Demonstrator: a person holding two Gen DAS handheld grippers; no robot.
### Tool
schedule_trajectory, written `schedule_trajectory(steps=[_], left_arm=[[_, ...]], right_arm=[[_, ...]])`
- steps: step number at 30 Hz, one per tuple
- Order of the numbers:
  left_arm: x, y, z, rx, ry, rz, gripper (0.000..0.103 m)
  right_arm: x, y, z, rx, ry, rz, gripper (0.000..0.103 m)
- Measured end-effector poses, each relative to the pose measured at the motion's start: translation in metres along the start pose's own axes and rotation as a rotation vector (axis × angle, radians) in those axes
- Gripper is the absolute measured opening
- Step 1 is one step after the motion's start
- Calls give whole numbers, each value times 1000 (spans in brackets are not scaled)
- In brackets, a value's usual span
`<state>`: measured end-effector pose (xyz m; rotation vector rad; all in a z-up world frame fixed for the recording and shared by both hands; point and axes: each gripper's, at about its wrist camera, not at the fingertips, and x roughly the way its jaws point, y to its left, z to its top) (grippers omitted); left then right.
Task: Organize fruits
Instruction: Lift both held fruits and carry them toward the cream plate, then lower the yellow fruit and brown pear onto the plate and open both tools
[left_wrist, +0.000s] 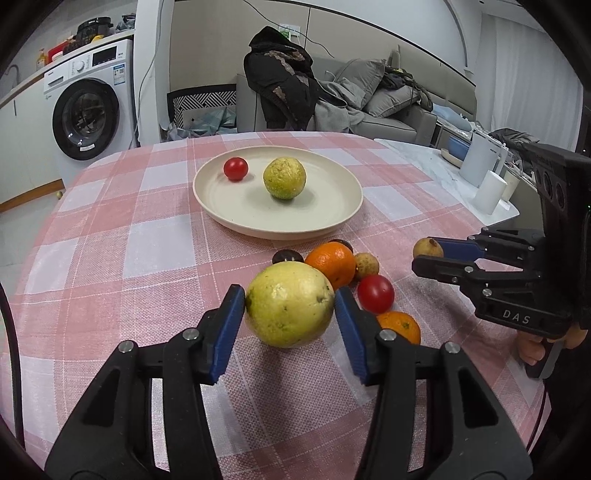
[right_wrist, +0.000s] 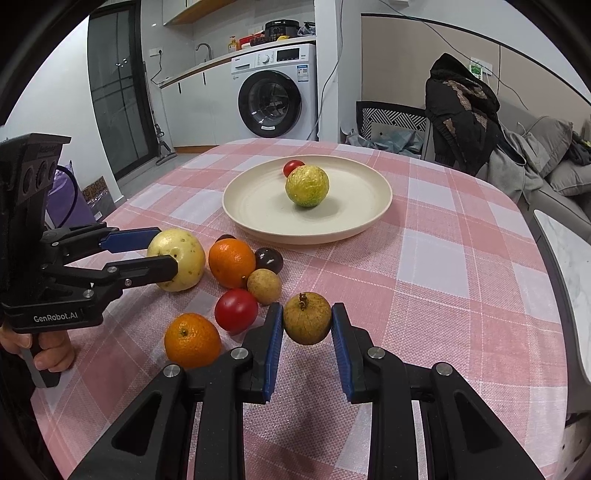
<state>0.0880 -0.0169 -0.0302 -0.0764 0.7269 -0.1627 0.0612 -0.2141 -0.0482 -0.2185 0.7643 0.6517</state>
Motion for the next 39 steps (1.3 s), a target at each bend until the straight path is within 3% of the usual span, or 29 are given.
schedule_trajectory(steps=[9,14,21,39], left_arm=[[-2,-8,-2,51,-1,25,46],[13,-4,-1,29,76,-5,53],[19,-4,-2,40,90,8,53],[-18,-1,22,33,-74,39,53]], right_arm=[[2,3,0,-9,12,2,27],[2,3,0,-9,14,1,27],[3,3,-1,-9,17,1,27],[-11,2,22,22,-59,5,27]])
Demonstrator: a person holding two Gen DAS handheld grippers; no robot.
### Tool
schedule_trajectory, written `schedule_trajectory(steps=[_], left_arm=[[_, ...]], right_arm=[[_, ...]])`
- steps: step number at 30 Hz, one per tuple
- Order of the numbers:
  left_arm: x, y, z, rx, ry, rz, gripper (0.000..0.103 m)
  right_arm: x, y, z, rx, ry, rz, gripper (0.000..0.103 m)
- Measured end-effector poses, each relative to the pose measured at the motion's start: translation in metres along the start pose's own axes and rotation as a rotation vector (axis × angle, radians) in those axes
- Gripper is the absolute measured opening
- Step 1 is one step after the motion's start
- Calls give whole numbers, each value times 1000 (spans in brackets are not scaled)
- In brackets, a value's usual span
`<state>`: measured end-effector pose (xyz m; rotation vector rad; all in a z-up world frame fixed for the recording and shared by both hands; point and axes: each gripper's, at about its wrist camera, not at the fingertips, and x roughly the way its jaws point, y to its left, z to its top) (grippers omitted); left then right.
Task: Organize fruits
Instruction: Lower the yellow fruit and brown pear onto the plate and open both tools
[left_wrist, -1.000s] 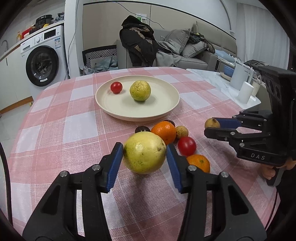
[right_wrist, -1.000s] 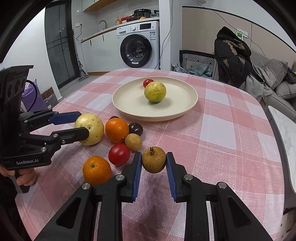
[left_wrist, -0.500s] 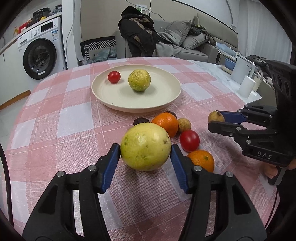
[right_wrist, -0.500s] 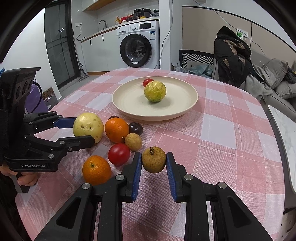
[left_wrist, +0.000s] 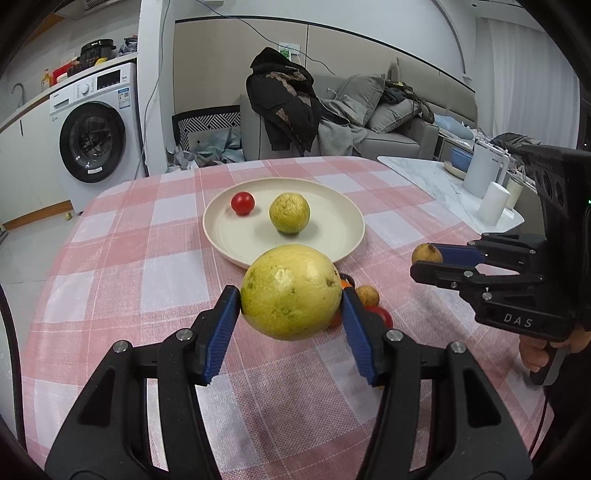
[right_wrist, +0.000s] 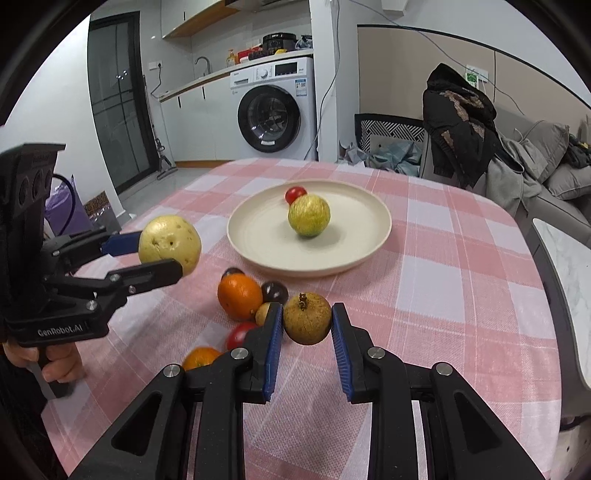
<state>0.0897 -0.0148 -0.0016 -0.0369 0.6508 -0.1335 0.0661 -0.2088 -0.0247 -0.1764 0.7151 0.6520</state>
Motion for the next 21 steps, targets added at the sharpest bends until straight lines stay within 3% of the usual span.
schedule_trajectory(steps=[8,21], left_arm=[[-7,-1,19,-4,-44,17,53],[5,-1,48,-10,-75,50,53]], right_arm=[[-6,-6,31,49,-57,-4,27],[16,-14,62,116,-55,5,27]])
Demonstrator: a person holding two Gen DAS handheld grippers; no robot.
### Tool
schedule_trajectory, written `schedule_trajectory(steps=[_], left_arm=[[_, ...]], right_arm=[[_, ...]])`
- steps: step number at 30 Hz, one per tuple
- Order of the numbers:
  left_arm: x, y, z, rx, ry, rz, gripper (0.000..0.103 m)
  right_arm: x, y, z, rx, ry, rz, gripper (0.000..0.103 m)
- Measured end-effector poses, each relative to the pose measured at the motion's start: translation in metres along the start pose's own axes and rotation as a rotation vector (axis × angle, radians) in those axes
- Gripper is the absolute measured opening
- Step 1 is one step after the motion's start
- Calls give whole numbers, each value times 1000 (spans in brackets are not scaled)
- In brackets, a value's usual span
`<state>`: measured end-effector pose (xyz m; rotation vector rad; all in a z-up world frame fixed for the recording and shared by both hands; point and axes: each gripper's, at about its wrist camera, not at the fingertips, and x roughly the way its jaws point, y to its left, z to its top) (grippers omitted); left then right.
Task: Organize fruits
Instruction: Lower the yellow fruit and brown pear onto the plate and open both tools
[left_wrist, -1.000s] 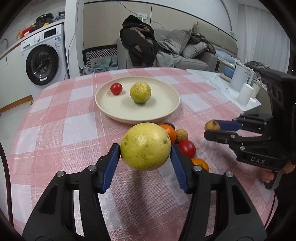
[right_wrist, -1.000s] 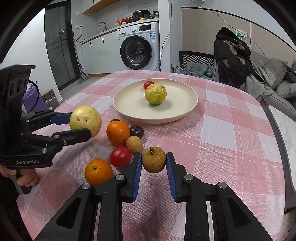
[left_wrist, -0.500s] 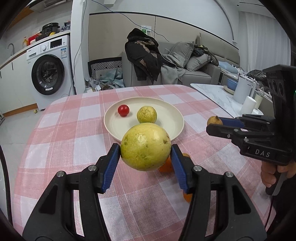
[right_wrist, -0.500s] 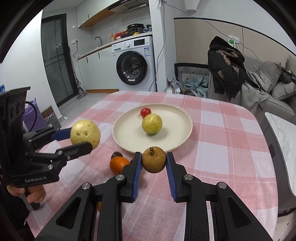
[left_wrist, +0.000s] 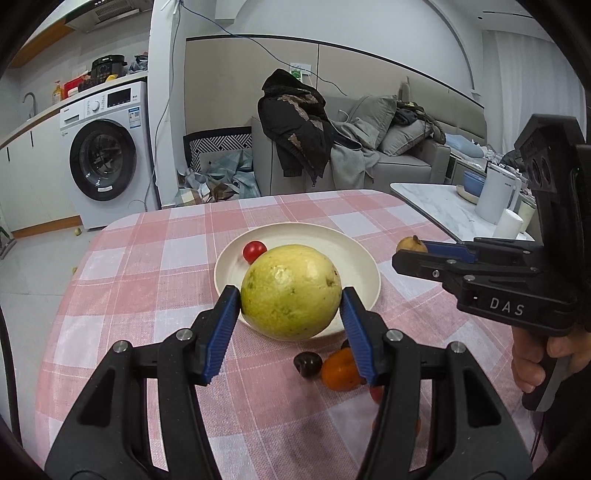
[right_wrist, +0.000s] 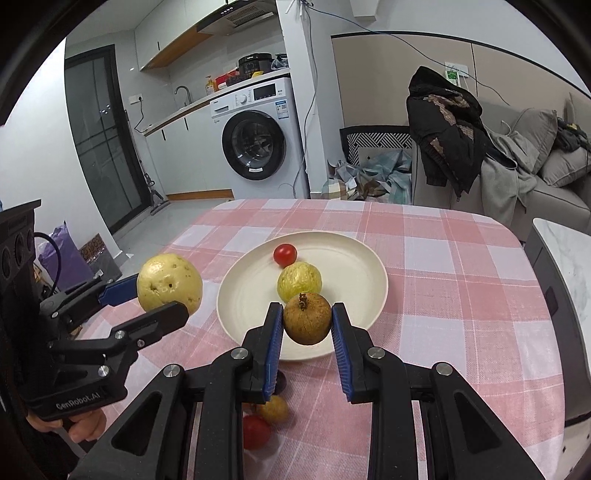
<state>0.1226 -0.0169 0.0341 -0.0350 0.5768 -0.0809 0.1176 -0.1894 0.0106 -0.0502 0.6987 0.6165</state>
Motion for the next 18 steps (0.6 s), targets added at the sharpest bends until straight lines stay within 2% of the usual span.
schedule_trajectory(steps=[12,18], left_arm=[[41,4,-1,1,21,30,53],[57,11,-6,-1,38,37,53]], right_arm=[[36,-14,-6,76,53,-2,27],[42,-20,-8,110,56,11,27]])
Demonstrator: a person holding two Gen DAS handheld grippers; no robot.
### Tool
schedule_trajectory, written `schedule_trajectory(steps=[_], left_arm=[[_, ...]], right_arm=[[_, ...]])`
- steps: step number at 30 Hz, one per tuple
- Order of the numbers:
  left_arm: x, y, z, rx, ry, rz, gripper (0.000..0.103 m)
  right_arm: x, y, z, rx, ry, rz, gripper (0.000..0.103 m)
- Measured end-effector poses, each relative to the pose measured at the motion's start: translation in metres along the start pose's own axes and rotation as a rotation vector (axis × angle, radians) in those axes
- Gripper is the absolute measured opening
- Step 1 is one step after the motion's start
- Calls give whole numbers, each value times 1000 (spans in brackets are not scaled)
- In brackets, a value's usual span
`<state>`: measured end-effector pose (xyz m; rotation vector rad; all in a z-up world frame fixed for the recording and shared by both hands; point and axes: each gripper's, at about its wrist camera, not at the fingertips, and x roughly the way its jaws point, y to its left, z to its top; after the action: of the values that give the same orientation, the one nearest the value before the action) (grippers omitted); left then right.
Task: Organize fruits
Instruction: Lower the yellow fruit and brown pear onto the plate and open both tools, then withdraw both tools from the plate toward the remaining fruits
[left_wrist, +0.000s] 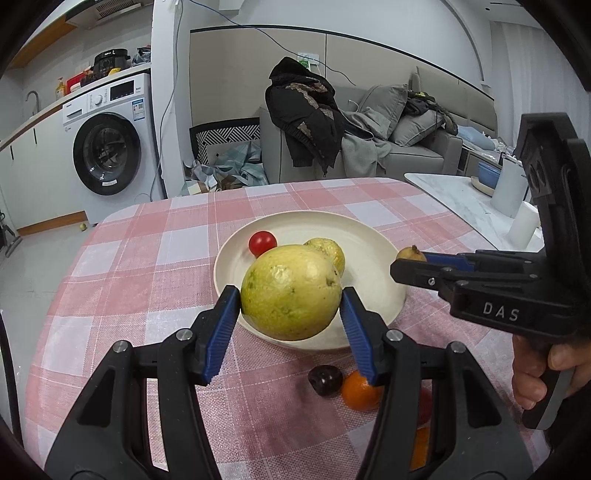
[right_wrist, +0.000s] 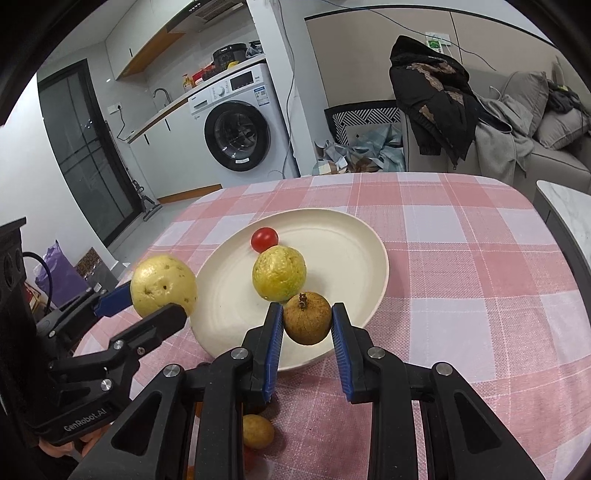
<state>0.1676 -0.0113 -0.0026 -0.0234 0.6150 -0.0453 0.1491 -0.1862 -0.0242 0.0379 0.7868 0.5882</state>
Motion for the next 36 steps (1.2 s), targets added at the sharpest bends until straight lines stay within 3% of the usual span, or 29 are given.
schedule_trajectory(steps=[8,20,24,26,27,30,33,35,36], left_arm=[[22,4,-8,9,41,15,53],[22,3,-9,26,33,8,50],[19,7,-10,7,39,5,51],[17,10,-11,-1,41,5,55],[15,11,-12,-1,41,13,58],[8,14,-13,-3,27,34,81],[1,15,-15,-7,16,38,87],[-2,16,-16,-10,14,46,101],[-4,16,-17,-12,10,53,102]], right_arm=[[13,1,-5,-18,29,-14,27],[15,3,-7,-34,31,-33,32],[12,7,-9,-59,13,-47,51],[10,8,-10,-75,8,-57,55],[10,9,-11,-84,10,-58,64],[8,9,-11,-86,1,-54,88],[5,7,-11,-81,-12,-59,95],[3,4,-12,-75,-16,-62,101],[3,4,-12,-73,-21,-63,101]])
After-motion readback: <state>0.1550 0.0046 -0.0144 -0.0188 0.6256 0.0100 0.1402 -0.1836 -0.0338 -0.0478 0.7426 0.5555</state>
